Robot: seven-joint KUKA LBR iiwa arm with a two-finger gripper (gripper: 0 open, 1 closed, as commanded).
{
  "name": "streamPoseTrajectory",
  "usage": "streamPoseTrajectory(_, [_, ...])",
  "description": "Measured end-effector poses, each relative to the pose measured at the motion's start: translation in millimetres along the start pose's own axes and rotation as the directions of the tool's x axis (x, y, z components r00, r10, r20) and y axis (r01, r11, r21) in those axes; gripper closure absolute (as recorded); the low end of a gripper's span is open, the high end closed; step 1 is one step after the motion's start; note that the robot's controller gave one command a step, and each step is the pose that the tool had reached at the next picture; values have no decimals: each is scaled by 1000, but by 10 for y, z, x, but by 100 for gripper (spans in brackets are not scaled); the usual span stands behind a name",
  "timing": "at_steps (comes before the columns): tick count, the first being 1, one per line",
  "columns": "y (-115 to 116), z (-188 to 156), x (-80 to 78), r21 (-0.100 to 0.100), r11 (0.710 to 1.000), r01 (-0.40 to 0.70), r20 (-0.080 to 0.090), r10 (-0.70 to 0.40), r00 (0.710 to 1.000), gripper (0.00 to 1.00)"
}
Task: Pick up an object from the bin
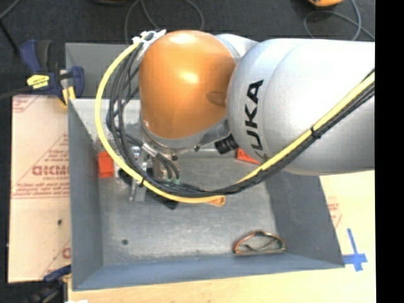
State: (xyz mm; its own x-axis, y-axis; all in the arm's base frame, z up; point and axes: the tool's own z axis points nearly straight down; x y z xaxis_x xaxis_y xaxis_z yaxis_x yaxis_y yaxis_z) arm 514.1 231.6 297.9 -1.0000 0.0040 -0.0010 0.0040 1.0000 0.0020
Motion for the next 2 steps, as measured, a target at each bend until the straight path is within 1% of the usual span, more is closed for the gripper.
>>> streamPoseTrajectory(1, [-11,-350,-45,3,1000,28,-4,-28,1000,0])
streamPoseTrajectory(2, [-29,-507,-57,-1,1000,-10,1,10,1000,0])
